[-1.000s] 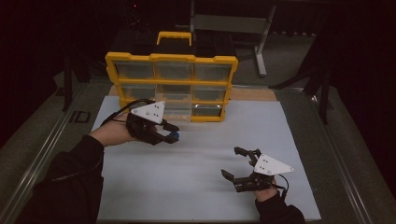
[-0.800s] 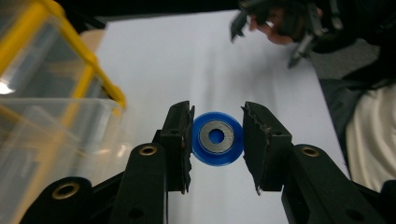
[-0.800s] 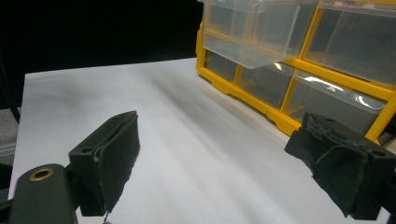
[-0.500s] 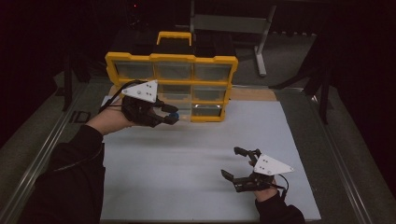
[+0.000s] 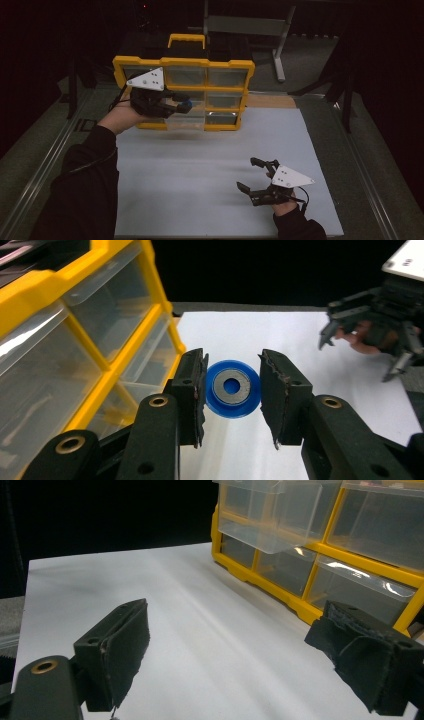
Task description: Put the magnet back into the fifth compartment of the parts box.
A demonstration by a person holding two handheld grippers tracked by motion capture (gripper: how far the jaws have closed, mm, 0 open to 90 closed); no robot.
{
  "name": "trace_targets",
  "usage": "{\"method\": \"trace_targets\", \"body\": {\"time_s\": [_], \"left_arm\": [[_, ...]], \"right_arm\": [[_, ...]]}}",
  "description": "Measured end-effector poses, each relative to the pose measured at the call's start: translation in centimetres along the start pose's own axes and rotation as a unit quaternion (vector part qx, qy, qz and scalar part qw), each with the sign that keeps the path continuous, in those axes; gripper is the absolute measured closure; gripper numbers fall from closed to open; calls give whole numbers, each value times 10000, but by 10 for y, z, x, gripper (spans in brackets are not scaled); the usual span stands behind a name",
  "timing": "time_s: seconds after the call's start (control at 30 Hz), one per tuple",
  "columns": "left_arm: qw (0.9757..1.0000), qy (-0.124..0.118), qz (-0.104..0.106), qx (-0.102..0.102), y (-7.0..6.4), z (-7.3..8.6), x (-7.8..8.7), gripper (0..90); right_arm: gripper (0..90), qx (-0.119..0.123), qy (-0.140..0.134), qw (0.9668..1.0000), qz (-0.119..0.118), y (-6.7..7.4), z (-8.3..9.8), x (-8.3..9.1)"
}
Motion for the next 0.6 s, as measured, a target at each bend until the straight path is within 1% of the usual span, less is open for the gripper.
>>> {"method": "trace_targets", "body": {"time_s": [0.2,0.27,0.3,0.37,0.4,0.43,0.57,0.6], "left_arm": [[9998,19,-152,121,9,3,-12,617],[9997,78,-214,122,11,4,-16,617],[9996,103,-228,155,12,5,-17,617],[9994,182,-275,102,13,7,-20,617],[9994,182,-263,154,14,8,-21,617],[9994,181,-262,146,14,9,-22,617],[9986,363,-342,174,15,12,-28,617],[9983,423,-378,155,16,12,-29,617]], "right_arm": [[131,7,1,10000,-3,-1,1,0],[131,2,-6,10000,-3,-1,1,1],[131,0,-9,10000,-1,-1,1,1],[131,1,-7,10000,6,-1,1,1],[131,-6,-12,10000,3,-1,1,2],[131,-8,-18,10000,2,-1,1,2],[131,-11,-8,10000,-5,-1,1,1],[131,-5,-5,10000,-8,-1,1,1]]}}
Point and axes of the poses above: each handheld gripper's, and its own axes: x roughly backward along the jaws, z roughly out of its underside, y roughly to its left, the point moved 1 cm from there along -x, roughly forward along the jaws, and after that the axes turned 11 degrees about -z, right-handed, at the moved point
